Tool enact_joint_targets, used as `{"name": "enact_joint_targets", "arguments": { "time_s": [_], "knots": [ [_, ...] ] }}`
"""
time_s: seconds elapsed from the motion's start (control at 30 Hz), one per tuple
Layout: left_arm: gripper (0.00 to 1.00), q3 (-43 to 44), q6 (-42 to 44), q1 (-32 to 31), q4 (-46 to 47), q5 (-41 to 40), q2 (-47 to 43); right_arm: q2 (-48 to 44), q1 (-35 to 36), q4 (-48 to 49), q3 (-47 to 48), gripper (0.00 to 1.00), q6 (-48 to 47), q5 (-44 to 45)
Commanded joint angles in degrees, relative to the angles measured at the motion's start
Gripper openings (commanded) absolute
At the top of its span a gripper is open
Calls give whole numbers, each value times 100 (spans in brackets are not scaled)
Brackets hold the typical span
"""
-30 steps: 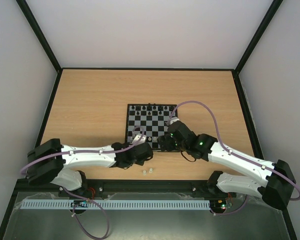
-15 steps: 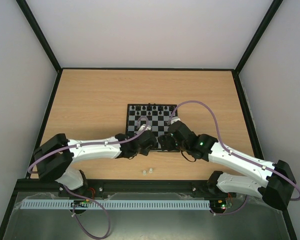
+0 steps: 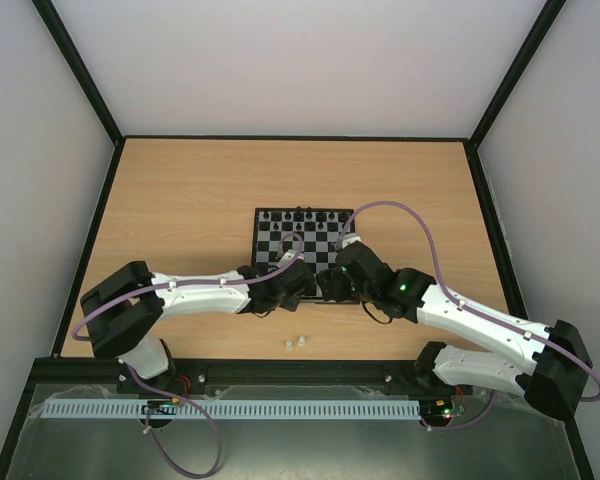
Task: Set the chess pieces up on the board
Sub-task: Place the chess piece on the chessboard.
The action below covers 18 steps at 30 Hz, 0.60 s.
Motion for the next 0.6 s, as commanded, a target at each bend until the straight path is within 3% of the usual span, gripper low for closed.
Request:
{"name": "enact_joint_targets", "arguments": {
  "time_s": [0.0, 0.37, 0.57],
  "knots": [
    [9, 98, 41, 36, 45, -43, 99, 19, -28, -78, -49, 86, 45, 93],
    [10, 101, 109, 122, 59, -171, 137, 112, -27, -100, -15, 86, 36, 117],
    [21, 69, 157, 125, 96, -114, 95, 139, -27, -96, -23, 86, 37, 96]
  ]
}}
